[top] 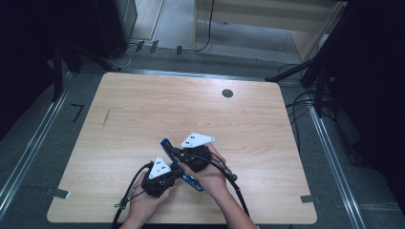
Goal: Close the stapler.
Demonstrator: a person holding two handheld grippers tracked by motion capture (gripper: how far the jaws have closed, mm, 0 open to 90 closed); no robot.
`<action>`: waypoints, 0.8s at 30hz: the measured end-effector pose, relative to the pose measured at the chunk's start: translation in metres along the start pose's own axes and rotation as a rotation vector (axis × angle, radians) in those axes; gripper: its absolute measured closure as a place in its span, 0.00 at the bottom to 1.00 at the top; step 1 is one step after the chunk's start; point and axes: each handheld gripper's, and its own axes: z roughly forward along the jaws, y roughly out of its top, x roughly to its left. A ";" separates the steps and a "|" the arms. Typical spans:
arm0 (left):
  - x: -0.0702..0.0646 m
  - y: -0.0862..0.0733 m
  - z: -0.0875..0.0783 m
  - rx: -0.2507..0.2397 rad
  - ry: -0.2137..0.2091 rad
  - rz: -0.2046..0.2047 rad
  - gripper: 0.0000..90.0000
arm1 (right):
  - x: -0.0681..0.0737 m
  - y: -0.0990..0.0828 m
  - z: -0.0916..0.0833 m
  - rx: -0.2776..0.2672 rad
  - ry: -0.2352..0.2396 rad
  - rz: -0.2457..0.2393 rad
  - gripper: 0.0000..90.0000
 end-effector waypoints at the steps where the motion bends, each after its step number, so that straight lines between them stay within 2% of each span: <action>1: -0.001 0.000 0.001 0.004 0.005 0.004 1.00 | 0.000 0.000 -0.001 0.000 -0.003 0.000 1.00; 5: -0.001 0.001 0.002 0.025 0.008 0.011 1.00 | 0.001 -0.001 -0.004 -0.007 -0.004 -0.001 1.00; 14: -0.002 0.001 0.003 0.027 0.010 0.012 1.00 | 0.001 -0.003 -0.010 -0.014 -0.005 0.002 1.00; 24: -0.005 0.001 0.003 0.030 0.014 0.037 1.00 | 0.002 -0.005 -0.017 -0.024 -0.011 0.008 1.00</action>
